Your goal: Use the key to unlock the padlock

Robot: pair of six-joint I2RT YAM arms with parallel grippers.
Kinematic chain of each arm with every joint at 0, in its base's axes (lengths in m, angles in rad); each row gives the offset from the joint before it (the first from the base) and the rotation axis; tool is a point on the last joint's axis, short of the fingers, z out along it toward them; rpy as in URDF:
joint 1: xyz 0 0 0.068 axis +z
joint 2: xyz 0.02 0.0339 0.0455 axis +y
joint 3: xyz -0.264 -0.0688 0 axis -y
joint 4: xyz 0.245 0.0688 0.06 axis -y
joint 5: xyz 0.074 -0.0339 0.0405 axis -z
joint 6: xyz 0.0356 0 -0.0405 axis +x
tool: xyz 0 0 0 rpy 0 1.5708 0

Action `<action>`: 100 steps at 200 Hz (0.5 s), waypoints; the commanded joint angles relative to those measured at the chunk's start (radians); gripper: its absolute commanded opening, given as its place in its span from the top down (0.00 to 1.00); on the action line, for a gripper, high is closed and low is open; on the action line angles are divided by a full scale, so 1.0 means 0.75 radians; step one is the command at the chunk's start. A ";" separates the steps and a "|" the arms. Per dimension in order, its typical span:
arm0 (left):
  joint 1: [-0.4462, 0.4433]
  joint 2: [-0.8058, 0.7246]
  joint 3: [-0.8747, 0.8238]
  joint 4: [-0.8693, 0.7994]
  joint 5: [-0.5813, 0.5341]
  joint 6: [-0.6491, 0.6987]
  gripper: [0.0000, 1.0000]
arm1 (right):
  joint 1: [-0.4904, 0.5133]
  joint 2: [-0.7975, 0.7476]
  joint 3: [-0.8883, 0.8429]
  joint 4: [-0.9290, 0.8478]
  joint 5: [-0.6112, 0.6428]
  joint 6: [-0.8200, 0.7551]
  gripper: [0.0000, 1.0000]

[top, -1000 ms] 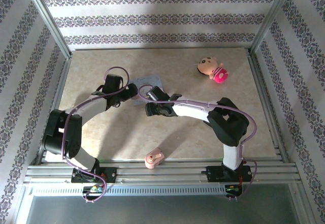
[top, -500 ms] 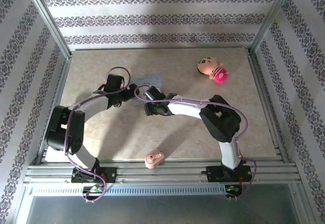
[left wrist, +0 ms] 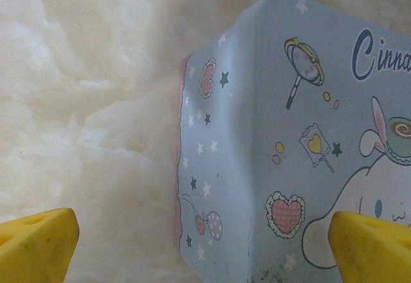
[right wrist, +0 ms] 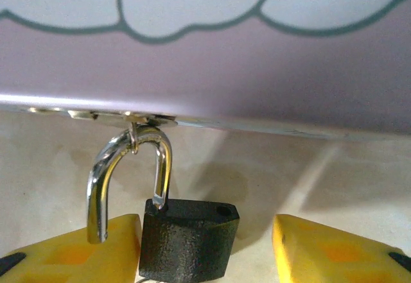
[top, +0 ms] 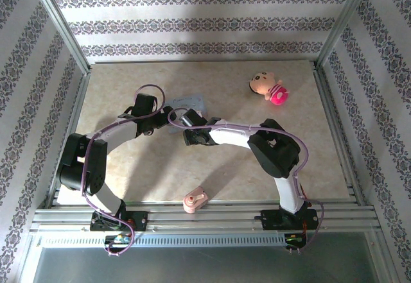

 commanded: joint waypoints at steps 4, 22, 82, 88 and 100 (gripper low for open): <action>0.013 0.011 0.026 -0.056 -0.005 0.041 0.01 | 0.004 0.048 0.026 -0.019 0.041 0.006 0.47; 0.012 0.013 0.021 -0.053 0.001 0.043 0.04 | 0.000 0.058 0.020 -0.023 0.048 0.014 0.50; -0.032 0.017 0.020 -0.093 -0.064 0.109 0.08 | -0.007 0.021 -0.051 0.004 0.031 0.033 0.68; -0.037 0.015 0.015 -0.090 -0.066 0.115 0.09 | -0.010 0.015 -0.062 0.013 0.015 0.031 0.72; -0.045 0.013 0.006 -0.080 -0.059 0.119 0.10 | -0.016 0.001 -0.087 0.034 -0.006 0.034 0.78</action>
